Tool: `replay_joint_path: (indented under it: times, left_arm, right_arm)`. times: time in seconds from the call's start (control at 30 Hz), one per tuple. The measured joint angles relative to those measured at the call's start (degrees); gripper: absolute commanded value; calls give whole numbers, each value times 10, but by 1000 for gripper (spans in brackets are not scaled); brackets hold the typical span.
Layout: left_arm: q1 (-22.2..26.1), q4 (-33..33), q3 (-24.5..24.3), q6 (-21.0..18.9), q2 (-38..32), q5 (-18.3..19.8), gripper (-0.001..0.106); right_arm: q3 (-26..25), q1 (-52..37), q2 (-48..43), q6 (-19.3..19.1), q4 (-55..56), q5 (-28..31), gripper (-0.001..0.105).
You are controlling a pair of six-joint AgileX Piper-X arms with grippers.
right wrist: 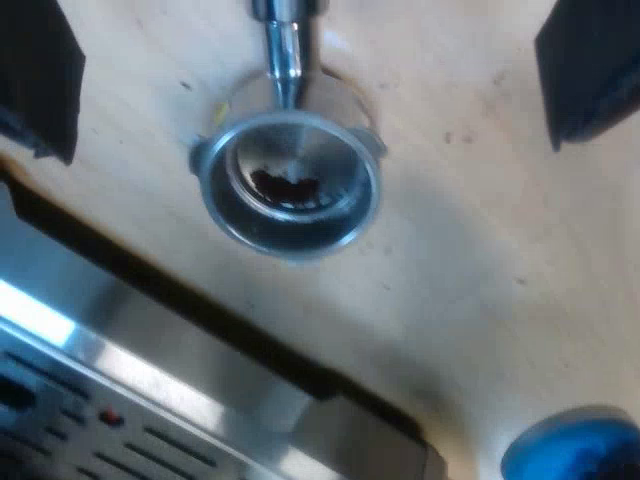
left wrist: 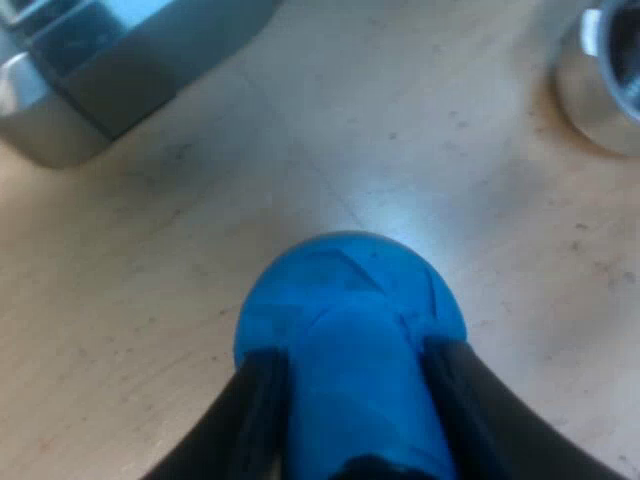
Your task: Grind coffee beans and then tamp
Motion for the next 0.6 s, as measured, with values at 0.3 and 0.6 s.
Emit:
replay_joint_path:
  times: [0.3,0.6]
  left_arm:
    - [-49,-12,-1,1,0,8,0]
    - [-49,-9,-50,1,1,47,0]
  right_arm:
    - [67,0,-4,0,-76,-4,93]
    - [85,0,-4,0,-96,-53,93]
